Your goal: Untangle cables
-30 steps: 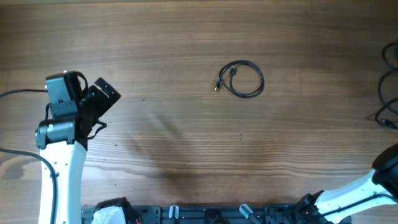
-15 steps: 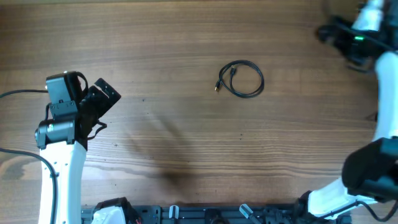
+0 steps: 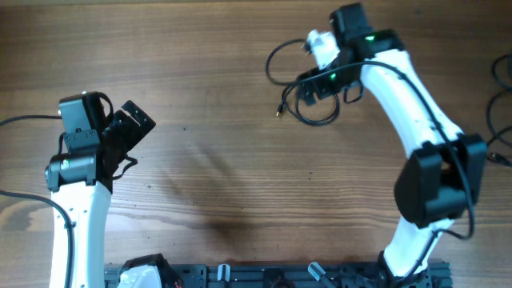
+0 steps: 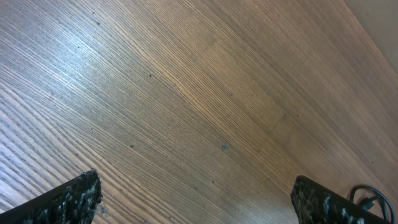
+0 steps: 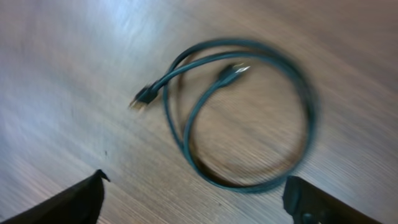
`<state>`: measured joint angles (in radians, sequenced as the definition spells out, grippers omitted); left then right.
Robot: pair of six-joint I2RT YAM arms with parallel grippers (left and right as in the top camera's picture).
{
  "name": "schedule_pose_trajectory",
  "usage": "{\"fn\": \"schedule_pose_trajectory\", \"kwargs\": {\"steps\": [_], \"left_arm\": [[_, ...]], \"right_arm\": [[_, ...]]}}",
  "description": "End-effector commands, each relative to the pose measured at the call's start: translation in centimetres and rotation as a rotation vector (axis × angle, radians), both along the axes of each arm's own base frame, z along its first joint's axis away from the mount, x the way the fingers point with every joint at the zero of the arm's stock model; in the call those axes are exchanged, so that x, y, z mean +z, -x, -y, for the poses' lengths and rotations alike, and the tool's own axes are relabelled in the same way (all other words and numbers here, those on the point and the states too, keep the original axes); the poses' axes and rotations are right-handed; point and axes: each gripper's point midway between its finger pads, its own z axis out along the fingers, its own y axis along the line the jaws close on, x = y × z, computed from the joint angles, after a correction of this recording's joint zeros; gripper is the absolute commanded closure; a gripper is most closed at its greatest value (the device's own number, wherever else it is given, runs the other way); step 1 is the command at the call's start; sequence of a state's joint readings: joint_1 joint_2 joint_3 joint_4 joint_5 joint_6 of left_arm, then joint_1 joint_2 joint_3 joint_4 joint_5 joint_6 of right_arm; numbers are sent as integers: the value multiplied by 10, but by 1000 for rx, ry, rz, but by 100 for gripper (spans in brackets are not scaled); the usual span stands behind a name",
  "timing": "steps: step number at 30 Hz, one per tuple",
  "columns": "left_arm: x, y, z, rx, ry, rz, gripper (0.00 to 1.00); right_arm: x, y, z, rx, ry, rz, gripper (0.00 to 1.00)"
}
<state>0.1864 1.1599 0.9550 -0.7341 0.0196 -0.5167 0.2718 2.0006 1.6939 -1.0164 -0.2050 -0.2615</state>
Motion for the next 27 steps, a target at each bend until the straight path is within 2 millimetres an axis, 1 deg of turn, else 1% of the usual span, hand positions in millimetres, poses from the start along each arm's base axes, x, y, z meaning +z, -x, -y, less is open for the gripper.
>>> {"fn": "schedule_pose_trajectory", "kwargs": {"steps": [1,4,7,10,12,15,17,20,23,24,27], "left_arm": [[4,0,-4,1,-19,9,0],[4,0,-4,0,-19,9,0],[4,0,-4,0,-19,9,0],[4,0,-4,0,-19,9,0],[4,0,-4,0,-19,9,0],[4,0,-4,0,-19,9,0],[4,0,-4,0,-19,9,0],[4,0,-4,0,-19,9,0],[5,-2,-4,1,-20,17,0],[5,-2,-4,1,-20,17,0],[5,-1,-4,0,-20,15,0]], "right_arm": [[-34,17,-21,224,11,-61,13],[-53,22,-24,245,52,-100,20],[-70,29,-21,250,114,-137,26],[-87,24,-6,189,211,-115,27],[-93,20,-2,177,238,-94,28],[-101,19,-2,167,231,-80,33],[-107,24,-4,162,216,-91,38],[-113,31,-8,168,184,-113,41],[-118,34,-9,136,167,-121,50],[-120,33,-9,111,165,-121,64],[-129,35,-8,66,159,-119,74]]}}
